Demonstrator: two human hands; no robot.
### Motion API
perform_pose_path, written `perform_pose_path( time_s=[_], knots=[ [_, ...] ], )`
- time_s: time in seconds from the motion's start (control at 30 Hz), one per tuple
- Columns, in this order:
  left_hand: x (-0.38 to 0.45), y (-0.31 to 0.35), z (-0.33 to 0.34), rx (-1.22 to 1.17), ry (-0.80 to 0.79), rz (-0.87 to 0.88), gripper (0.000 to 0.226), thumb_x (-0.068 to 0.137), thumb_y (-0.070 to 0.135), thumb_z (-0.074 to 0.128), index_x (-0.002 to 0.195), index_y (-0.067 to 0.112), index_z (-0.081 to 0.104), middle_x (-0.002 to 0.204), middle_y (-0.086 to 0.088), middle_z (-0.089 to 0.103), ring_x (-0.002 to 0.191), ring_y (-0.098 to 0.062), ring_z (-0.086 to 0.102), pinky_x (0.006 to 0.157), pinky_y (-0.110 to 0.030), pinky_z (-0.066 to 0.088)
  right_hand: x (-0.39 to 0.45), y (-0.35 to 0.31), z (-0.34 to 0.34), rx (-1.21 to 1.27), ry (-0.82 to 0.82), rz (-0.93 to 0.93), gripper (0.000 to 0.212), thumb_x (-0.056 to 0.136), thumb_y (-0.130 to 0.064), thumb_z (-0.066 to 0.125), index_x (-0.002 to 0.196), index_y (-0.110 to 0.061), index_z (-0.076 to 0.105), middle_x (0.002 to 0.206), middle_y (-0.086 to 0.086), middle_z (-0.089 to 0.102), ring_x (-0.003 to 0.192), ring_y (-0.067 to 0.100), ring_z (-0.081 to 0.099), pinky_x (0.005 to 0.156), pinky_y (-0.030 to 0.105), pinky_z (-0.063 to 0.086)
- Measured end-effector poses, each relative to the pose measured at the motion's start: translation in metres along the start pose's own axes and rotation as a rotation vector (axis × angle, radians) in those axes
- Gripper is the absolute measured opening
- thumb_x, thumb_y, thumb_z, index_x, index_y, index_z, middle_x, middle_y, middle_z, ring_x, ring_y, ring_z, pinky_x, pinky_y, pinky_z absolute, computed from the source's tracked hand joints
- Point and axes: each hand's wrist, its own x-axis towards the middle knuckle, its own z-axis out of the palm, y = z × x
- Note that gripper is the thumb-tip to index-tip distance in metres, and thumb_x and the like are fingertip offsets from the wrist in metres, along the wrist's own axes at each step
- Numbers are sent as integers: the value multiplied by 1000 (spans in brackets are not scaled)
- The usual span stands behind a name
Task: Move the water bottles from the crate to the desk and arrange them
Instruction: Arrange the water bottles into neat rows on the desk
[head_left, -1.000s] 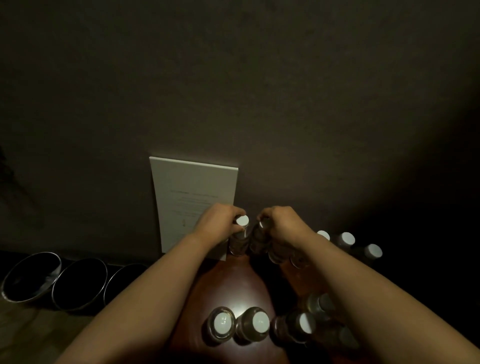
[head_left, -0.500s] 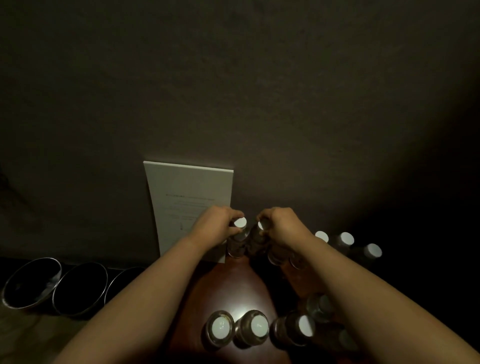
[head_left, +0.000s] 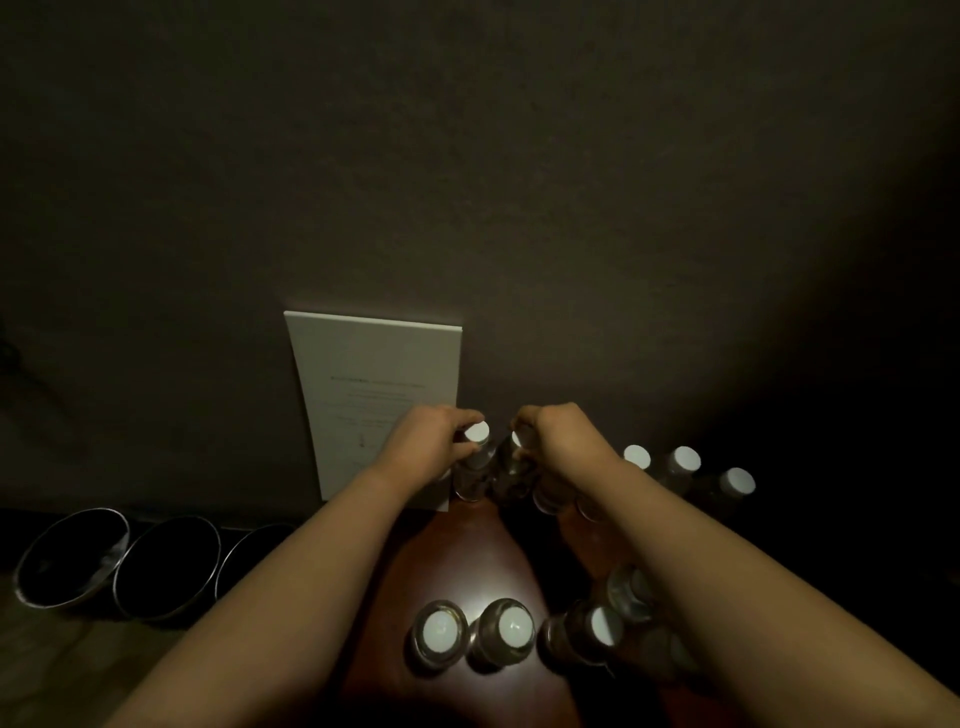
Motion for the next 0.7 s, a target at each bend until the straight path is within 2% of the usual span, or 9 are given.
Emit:
perform_pose_path(
  time_s=[0.13, 0.2, 0.27, 0.33, 0.43, 0.5, 0.6, 0.7],
  knots=[
    [-2, 4, 1, -12, 11, -33, 47, 86, 29, 73, 132, 24, 62, 113, -3, 71, 105, -19, 65, 88, -23, 45, -1, -2, 0, -1, -12, 33, 32, 87, -11, 68, 118, -20, 65, 105, 7, 69, 87, 20, 67, 79, 29, 53],
    [-3, 9, 2, -6, 8, -49, 48, 86, 28, 72, 133, 24, 61, 115, -3, 71, 106, -19, 65, 92, -26, 47, -2, -3, -3, -11, -53, 35, 40, 86, -15, 72, 124, -20, 62, 113, 8, 67, 97, 23, 65, 84, 30, 52],
    [-3, 12, 2, -9, -3, -73, 48, 87, 26, 72, 133, 23, 60, 118, -3, 69, 108, -19, 64, 94, -28, 48, -5, -4, -11, -15, -88, 32, 56, 81, -25, 78, 133, -21, 57, 123, 8, 65, 112, 24, 61, 92, 29, 49],
    [-4, 16, 1, 15, -20, -76, 52, 85, 27, 73, 134, 22, 58, 123, -4, 67, 111, -21, 63, 96, -32, 49, -8, 1, -21, 2, -68, 43, 67, 79, -31, 80, 139, -22, 53, 131, 8, 63, 120, 23, 59, 100, 30, 46],
    [-2, 26, -1, 50, -1, -21, 60, 83, 29, 75, 138, 20, 53, 133, -6, 59, 119, -25, 58, 100, -35, 47, -16, 18, -42, -26, 15, 75, 61, 84, -29, 76, 139, -22, 53, 131, 7, 63, 122, 21, 58, 103, 29, 44],
    [4, 37, -1, 47, 40, 49, 57, 84, 28, 74, 137, 18, 55, 133, -7, 59, 121, -25, 57, 103, -32, 44, -23, 29, -53, -80, 17, 99, 54, 87, -29, 73, 137, -23, 55, 128, 6, 65, 119, 20, 60, 101, 29, 46],
    [17, 56, 5, 58, 32, 133, 53, 84, 25, 74, 135, 19, 58, 133, -6, 61, 124, -23, 56, 107, -29, 39, -31, 37, -54, -165, -85, 83, 42, 90, -26, 67, 132, -25, 60, 121, 4, 67, 113, 21, 62, 95, 31, 50],
    [26, 68, 18, 90, -78, 113, 50, 84, 31, 74, 132, 26, 61, 132, 0, 63, 123, -20, 57, 103, -33, 45, -29, 43, -44, -199, -148, 30, 40, 89, -14, 60, 127, -27, 64, 119, 5, 69, 109, 22, 65, 91, 29, 51]
  ],
)
